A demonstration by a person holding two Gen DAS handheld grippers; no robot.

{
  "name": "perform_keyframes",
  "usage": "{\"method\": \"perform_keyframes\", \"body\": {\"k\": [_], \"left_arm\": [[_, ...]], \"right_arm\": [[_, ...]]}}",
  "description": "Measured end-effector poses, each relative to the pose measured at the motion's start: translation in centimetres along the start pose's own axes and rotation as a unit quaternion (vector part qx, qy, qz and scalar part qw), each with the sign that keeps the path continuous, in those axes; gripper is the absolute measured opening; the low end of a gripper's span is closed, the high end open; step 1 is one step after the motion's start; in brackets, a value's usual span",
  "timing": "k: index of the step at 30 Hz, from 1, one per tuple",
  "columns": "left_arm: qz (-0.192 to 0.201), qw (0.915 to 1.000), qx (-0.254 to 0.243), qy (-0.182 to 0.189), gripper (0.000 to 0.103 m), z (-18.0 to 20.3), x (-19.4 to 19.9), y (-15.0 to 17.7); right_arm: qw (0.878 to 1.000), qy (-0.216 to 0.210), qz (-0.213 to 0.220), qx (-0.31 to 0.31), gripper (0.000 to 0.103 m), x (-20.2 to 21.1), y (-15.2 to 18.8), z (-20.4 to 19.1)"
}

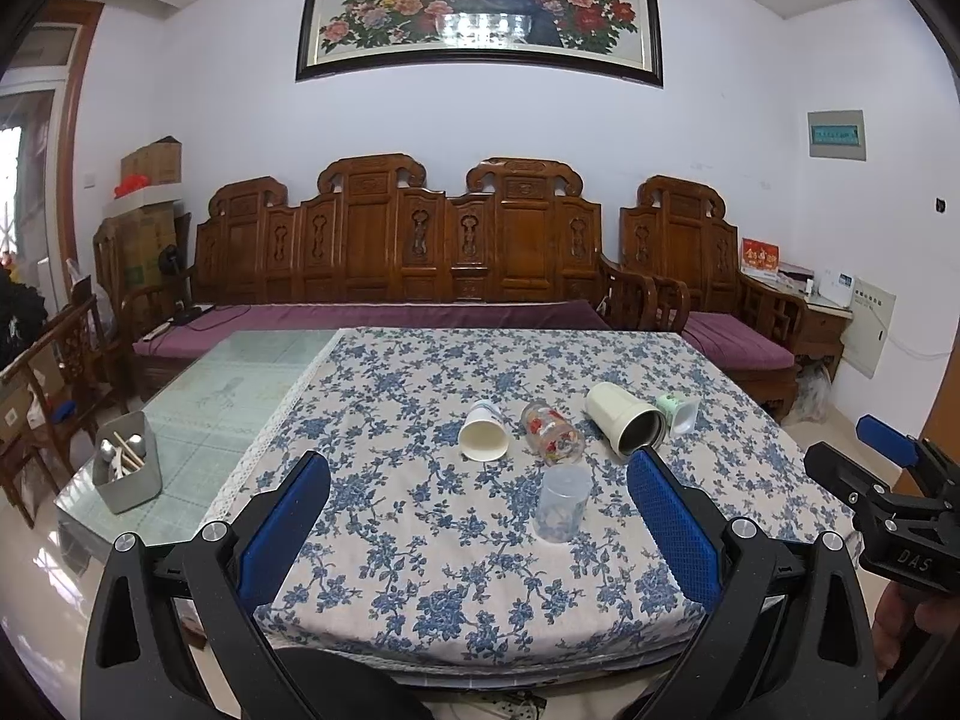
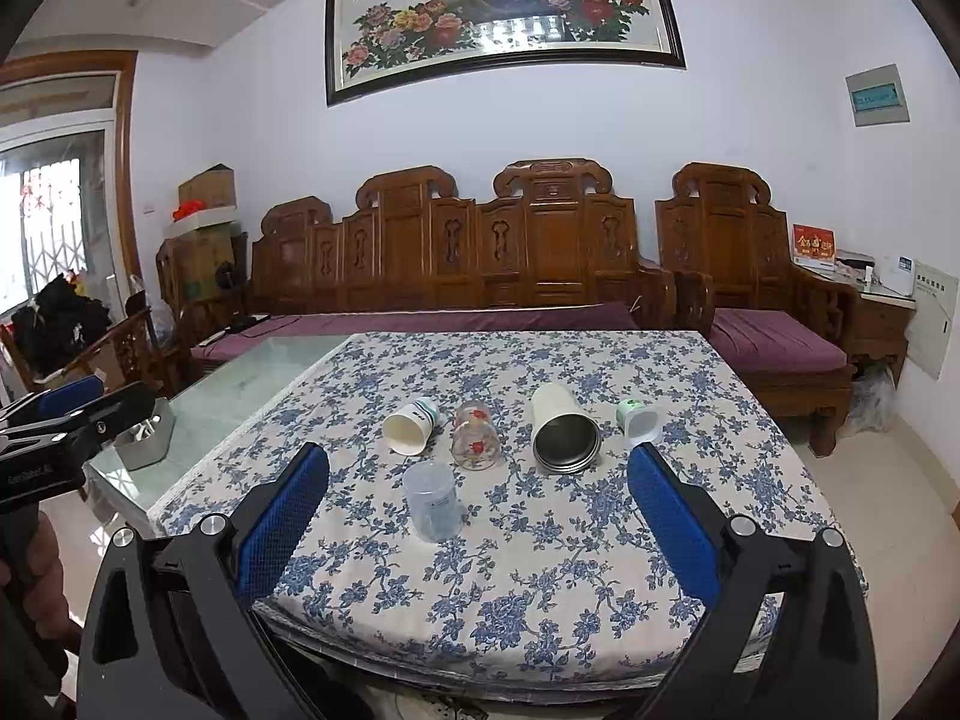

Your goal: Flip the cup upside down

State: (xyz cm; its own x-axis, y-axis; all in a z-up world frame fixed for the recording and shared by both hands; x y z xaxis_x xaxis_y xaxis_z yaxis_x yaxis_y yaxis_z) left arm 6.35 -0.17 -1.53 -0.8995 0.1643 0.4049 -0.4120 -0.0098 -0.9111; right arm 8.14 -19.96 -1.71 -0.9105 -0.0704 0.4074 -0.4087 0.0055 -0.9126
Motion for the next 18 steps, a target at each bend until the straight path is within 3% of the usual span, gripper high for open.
{"method": "perform_keyframes", "body": {"k": [18], "left_arm": [[0.001, 1.0000, 0.000, 0.000, 0.096, 0.32, -0.13, 0.01]], "right_arm": [[1.000, 0.001, 0.000, 0.000, 0.100, 0.05, 0.02, 0.02]]}}
Point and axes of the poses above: each gripper's, at about its wrist camera, not at the fingertips, and x roughly against the way its jaws point, z to its right, y to its underside, the point moved 8 cm from there along -x, roughly the way its jaws point, and after that the axes turned 10 degrees about y, right-handed, at the moved point
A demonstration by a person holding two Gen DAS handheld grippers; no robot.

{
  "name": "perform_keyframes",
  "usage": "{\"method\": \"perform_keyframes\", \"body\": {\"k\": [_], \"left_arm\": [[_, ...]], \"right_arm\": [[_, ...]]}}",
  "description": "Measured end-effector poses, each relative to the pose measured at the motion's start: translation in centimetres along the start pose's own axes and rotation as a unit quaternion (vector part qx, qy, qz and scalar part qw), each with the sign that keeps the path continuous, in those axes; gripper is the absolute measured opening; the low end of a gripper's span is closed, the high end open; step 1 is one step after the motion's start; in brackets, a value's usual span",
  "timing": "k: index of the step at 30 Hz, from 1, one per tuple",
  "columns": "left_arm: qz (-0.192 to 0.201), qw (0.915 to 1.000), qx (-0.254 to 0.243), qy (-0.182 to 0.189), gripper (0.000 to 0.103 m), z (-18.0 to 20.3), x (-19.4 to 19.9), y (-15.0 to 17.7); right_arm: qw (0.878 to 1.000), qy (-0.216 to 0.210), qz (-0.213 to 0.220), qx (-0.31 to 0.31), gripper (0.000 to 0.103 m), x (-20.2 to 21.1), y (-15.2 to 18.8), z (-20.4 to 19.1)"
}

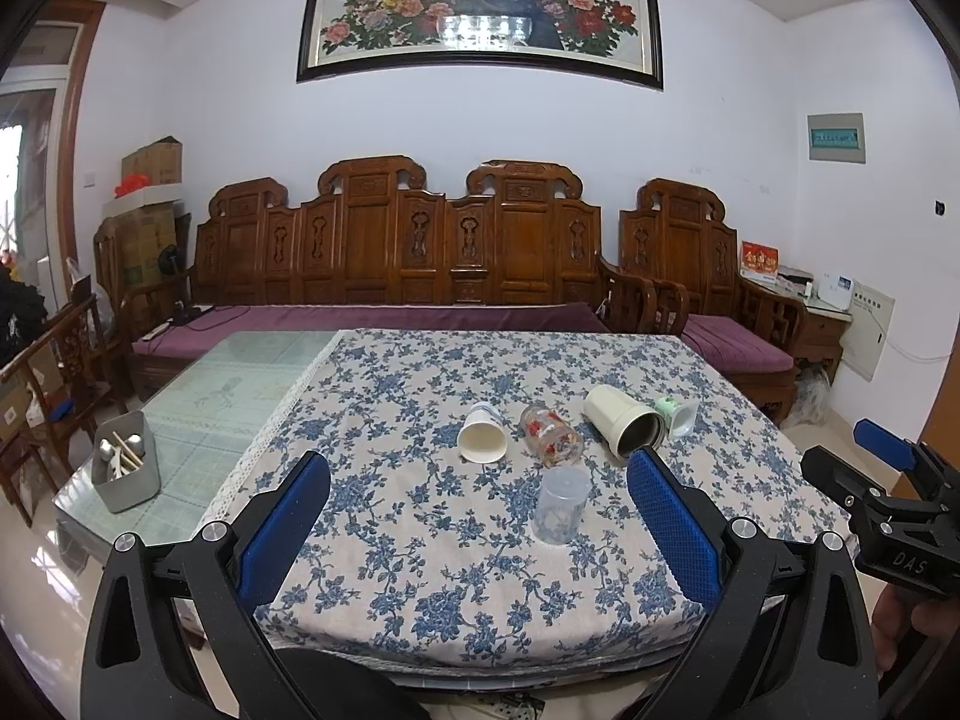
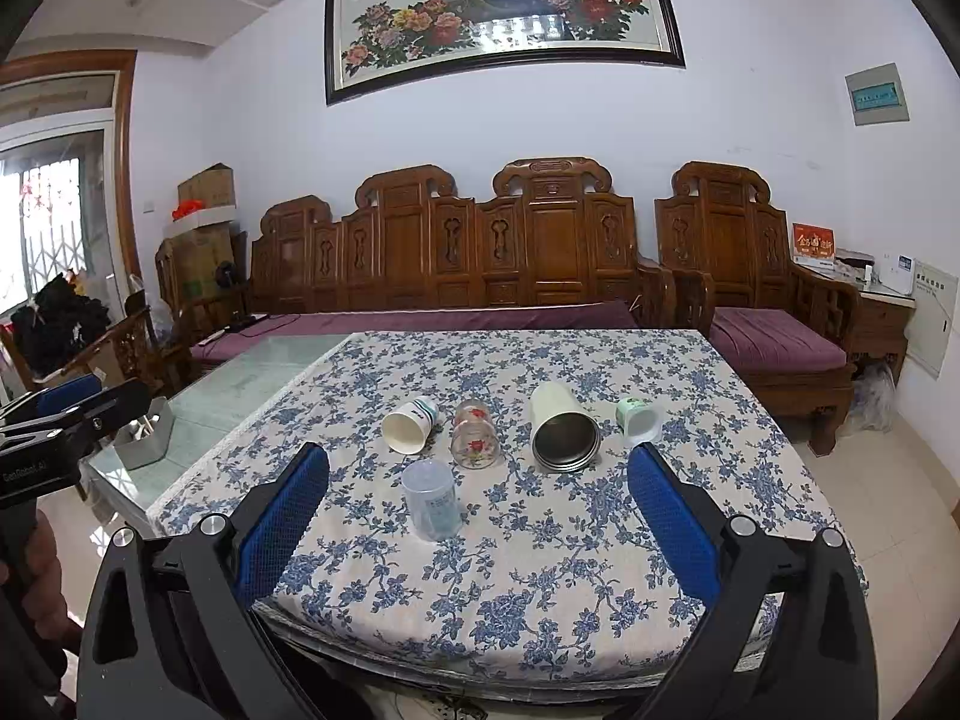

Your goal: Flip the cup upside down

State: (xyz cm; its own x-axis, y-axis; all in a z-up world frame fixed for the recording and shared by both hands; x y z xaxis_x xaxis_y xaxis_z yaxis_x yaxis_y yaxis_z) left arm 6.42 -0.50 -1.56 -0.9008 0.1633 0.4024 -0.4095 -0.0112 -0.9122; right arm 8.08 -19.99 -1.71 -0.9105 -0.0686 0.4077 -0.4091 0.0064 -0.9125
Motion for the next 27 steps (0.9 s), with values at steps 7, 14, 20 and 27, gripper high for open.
{"method": "perform_keyframes", "body": {"k": [7, 14, 20, 27], "left_arm": [[0.000, 1.0000, 0.000, 0.000, 0.096, 0.01, -0.02, 0.02], [0.000, 1.0000, 0.000, 0.000, 0.096, -0.06, 0.07, 0.02], [-0.001, 1.0000, 0.000, 0.001, 0.096, -0.04, 0.03, 0.00], [0.000, 1.0000, 0.001, 0.000, 0.096, 0.03, 0.01, 0.00]], "right_arm": [[1.000, 0.000, 0.000, 0.000, 0.100, 0.02, 0.04, -0.05], [1.000, 0.000, -0.001, 0.000, 0.100, -0.04, 0.01, -0.03], [1.000, 0.000, 0.000, 0.000, 0.100, -0.04, 0.08, -0.02], [1.000, 0.000, -0.001, -0.001, 0.100, -0.06, 0.18, -0.04]]}}
Point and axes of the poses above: each gripper's, at about its wrist camera, not at the fingertips, and x roughly against the way its jaws point, z to its right, y to its underside, the point moved 8 cm from there along -x, roughly the way its jaws point, and after that the axes turned 10 degrees about y, right-handed, at the moved point
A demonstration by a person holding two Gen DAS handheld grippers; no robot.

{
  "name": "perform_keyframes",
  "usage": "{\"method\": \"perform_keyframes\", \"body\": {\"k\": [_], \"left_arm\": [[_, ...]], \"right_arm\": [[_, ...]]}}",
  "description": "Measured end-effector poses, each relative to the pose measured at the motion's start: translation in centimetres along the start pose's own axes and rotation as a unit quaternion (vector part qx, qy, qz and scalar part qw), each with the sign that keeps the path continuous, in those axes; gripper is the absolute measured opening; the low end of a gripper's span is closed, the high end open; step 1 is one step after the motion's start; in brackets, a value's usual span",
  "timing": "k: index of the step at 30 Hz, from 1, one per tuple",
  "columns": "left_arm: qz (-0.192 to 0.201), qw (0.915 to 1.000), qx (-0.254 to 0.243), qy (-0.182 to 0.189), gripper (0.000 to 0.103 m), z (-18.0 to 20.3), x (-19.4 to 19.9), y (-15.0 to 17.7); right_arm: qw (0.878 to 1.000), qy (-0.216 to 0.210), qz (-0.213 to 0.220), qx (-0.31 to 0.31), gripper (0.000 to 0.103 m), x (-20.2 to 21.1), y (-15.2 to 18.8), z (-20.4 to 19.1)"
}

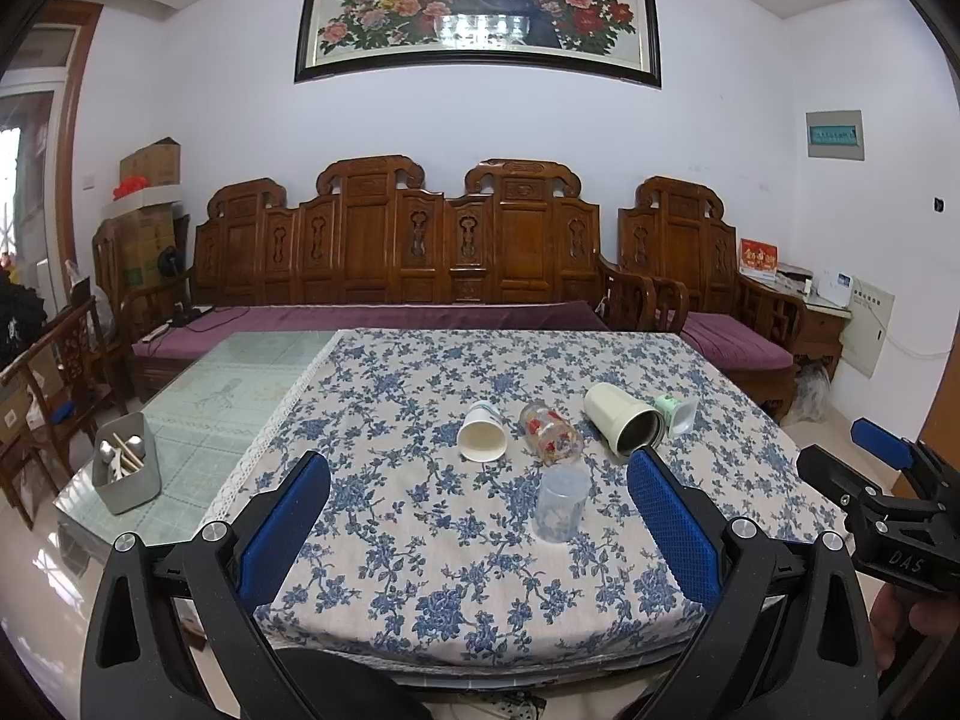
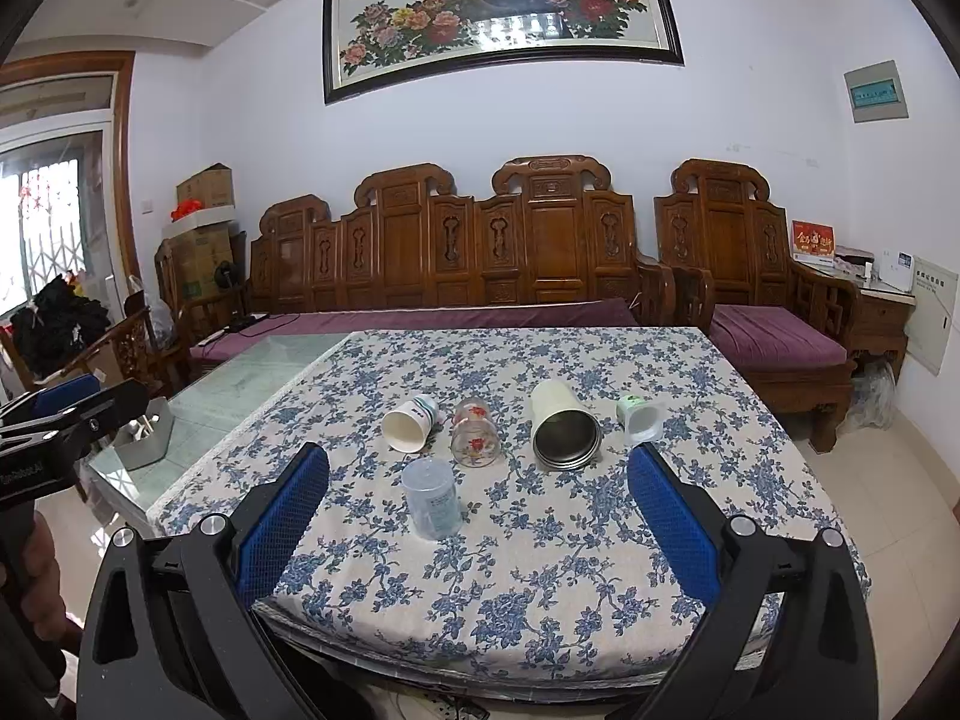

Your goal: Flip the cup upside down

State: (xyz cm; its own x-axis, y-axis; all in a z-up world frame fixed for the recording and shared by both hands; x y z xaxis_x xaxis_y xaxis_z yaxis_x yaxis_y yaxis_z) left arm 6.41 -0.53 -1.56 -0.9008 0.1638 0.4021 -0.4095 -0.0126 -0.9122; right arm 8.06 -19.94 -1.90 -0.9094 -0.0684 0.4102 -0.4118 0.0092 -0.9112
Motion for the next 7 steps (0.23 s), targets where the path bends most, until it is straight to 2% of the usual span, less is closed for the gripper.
{"method": "perform_keyframes", "body": {"k": [7], "left_arm": [[0.000, 1.0000, -0.002, -0.002, 0.096, 0.08, 0.10, 0.02]], "right_arm": [[1.000, 0.000, 0.000, 0.000, 0.100, -0.02, -0.02, 0.00]]}}
Point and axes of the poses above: each gripper's, at about its wrist camera, not at the fingertips, and x roughly against the way its jaws point, z to its right, y to its underside, the point moved 8 cm from there along -x, roughly the way its jaws point, and after that the axes turned 10 degrees about y, right-handed, at the moved point
